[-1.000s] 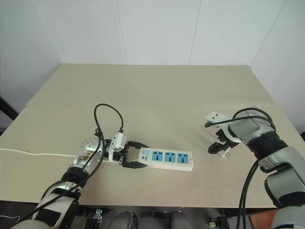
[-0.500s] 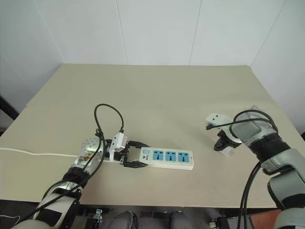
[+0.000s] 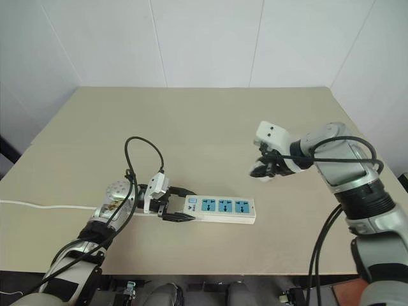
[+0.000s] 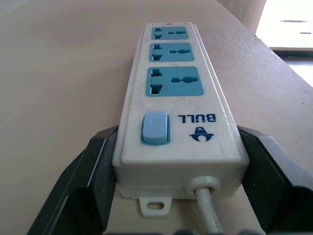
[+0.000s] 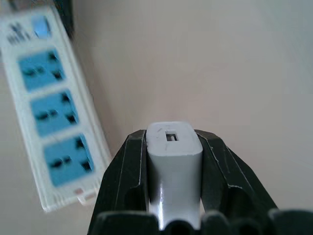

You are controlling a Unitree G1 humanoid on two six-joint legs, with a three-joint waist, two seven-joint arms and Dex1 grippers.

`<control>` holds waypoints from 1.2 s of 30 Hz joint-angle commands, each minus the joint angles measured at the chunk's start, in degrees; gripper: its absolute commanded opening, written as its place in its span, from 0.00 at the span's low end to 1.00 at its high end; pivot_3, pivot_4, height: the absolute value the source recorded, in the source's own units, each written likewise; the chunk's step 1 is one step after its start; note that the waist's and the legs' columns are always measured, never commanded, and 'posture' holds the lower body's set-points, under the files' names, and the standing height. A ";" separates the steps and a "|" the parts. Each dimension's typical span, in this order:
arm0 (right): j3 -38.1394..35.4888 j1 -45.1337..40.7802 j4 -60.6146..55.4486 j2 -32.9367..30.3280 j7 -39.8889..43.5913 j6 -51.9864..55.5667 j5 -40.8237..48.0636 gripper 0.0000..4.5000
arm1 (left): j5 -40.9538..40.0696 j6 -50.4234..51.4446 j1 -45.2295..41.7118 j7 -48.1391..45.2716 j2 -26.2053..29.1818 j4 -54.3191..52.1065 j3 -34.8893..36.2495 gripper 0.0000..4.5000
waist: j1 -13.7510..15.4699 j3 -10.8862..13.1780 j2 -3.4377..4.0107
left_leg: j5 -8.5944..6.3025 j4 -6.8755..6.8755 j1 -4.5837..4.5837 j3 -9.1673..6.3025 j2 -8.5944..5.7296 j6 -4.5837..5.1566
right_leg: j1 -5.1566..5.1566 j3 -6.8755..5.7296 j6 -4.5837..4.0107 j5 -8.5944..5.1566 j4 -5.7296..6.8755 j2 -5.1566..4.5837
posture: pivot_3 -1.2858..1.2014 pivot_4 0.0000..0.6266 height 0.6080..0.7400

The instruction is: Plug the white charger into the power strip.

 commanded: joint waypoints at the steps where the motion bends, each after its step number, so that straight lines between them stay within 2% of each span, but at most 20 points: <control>1: -10.21 4.94 -1.45 7.93 -4.67 -10.08 7.57 0.25 | 0.90 1.93 1.37 2.25 0.96 -2.05 -0.22 0.72 | 0.02 -0.01 -0.02 | 0.00 0.00 0.00 0.01 0.00 0.00 | -0.02 0.01 0.00 0.00 0.03 0.00 | 0.52 0.24 1.00; 6: -12.10 10.13 1.94 16.14 -2.39 -16.52 13.24 0.25 | 0.84 3.55 4.23 3.92 1.14 -6.45 -0.87 0.72 | 0.03 -0.01 -0.01 | 0.00 -0.01 0.02 0.01 0.00 0.00 | -0.02 0.02 0.00 0.00 0.06 -0.02 | 0.52 0.24 1.00; 9: -13.02 11.32 4.37 18.74 0.44 -18.48 17.05 0.25 | 0.75 4.50 5.34 4.43 1.44 -8.12 -1.14 0.72 | 0.00 -0.01 -0.01 | 0.00 -0.02 0.11 0.02 0.01 0.00 | 0.03 0.02 0.00 0.00 0.07 0.00 | 0.52 0.24 1.00; 13: -12.95 13.24 6.89 22.44 2.97 -27.17 17.70 0.25 | 0.84 5.27 6.59 5.06 2.11 -9.53 -1.38 0.72 | -0.04 -0.01 -0.01 | 0.00 -0.03 0.18 0.02 0.02 0.00 | 0.07 0.02 0.00 0.00 0.08 0.02 | 0.52 0.24 1.00; 18: -12.15 13.83 11.21 25.87 5.72 -32.15 18.53 0.25 | 1.26 4.63 6.91 5.52 2.58 -9.66 -1.65 0.72 | -0.30 -0.01 0.00 | 0.00 -0.05 0.20 0.03 0.03 0.00 | 0.07 0.03 0.00 0.00 0.09 0.03 | 0.52 0.24 1.00; 21: -12.16 15.97 13.48 29.33 7.33 -40.71 17.98 0.25 | 1.25 4.36 7.00 5.55 2.56 -9.58 -1.88 0.72 | -0.55 -0.02 0.00 | 0.00 -0.05 0.24 0.02 0.03 0.00 | 0.10 0.03 0.00 0.00 0.10 0.04 | 0.52 0.24 1.00; 28: -10.17 16.07 20.35 31.49 9.48 -47.26 15.90 0.25 | 1.03 4.34 7.18 5.36 2.50 -10.21 -2.46 0.72 | -0.85 -0.02 0.00 | 0.00 -0.07 0.32 0.03 0.04 0.00 | 0.16 0.04 0.00 0.00 0.12 0.04 | 0.52 0.24 1.00; 36: -9.57 12.25 27.78 30.90 11.93 -47.01 14.77 0.25 | 0.89 4.19 7.38 5.22 2.99 -10.28 -2.33 0.72 | -1.00 -0.02 0.00 | 0.00 -0.09 0.43 0.03 0.04 0.00 | 0.26 0.05 0.00 0.00 0.11 0.04 | 0.52 0.24 1.00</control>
